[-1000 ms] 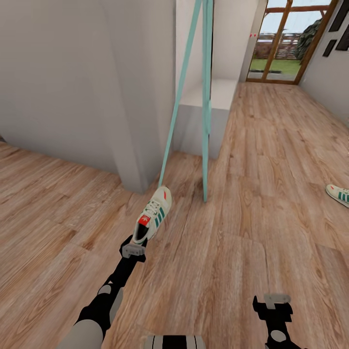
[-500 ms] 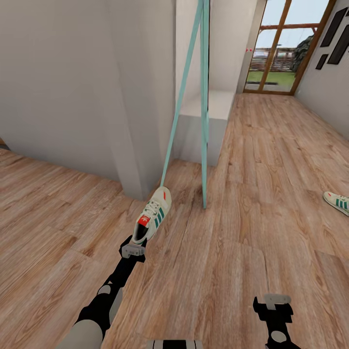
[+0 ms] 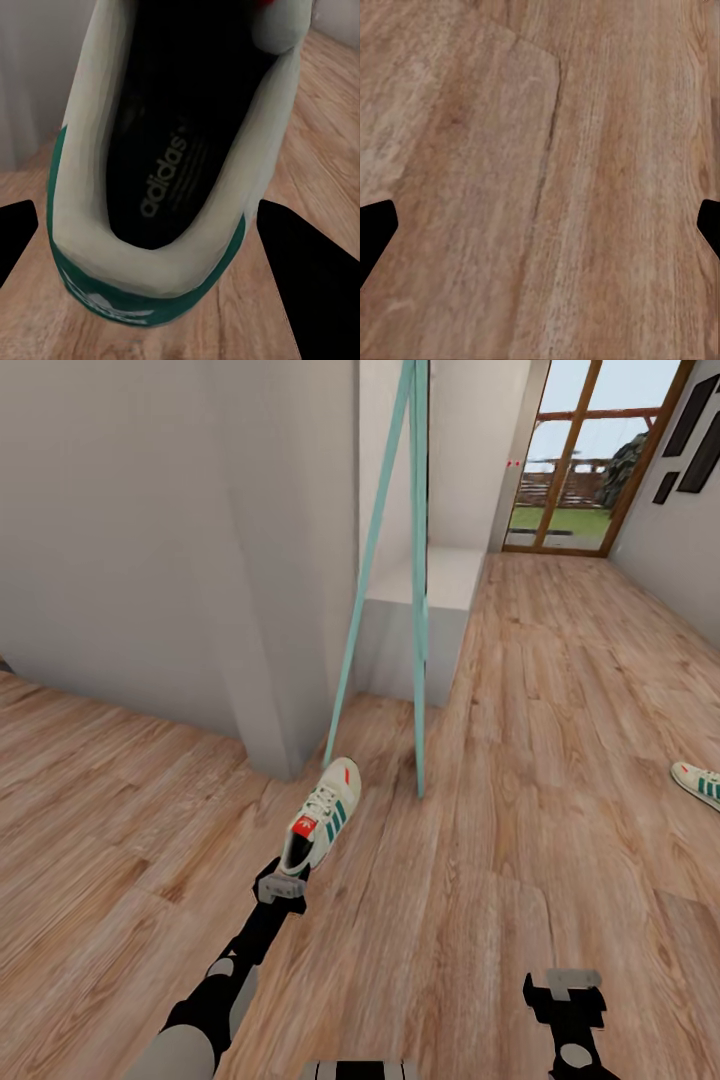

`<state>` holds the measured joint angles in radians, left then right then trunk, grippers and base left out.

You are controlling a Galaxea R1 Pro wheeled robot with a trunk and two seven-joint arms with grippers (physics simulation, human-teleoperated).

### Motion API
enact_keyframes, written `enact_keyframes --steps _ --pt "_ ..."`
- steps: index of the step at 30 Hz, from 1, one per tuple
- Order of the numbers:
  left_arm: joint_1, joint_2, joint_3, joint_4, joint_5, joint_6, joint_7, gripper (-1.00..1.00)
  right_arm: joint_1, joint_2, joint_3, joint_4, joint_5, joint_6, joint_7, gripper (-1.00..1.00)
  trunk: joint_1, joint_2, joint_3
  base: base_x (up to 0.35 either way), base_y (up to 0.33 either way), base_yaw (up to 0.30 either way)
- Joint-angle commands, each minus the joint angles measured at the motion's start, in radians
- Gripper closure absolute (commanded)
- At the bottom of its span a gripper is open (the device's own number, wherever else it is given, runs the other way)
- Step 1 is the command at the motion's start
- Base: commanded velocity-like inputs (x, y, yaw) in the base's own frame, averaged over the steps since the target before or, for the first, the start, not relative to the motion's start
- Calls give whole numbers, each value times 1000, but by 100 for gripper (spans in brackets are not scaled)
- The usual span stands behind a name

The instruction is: Pick up the two gym shoes and the two sandals from the corridor floor and place them onto the hallstand (shoe rack) in the corridor, making sure they are on the rack and not on the floor. Arrange them so the two gym shoes are next to each other and the two sandals are next to each other.

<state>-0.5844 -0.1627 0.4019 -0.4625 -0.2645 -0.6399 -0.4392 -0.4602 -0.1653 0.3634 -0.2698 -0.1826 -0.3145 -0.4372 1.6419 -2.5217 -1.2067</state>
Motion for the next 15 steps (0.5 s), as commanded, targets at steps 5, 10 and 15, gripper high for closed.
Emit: enact_keyframes --steps 5,10,15 --pt "0 -1 -1 2 0 1 2 100 0 1 1 1 0 -2 2 -100 0 0 0 192 -227 0" --pt "0 -1 -1 4 1 1 2 100 0 1 2 1 0 -3 3 -100 0 0 0 77 -282 0" --pt "0 -1 -1 22 1 1 2 100 0 1 1 1 0 -3 3 -100 0 0 0 -23 -303 0"
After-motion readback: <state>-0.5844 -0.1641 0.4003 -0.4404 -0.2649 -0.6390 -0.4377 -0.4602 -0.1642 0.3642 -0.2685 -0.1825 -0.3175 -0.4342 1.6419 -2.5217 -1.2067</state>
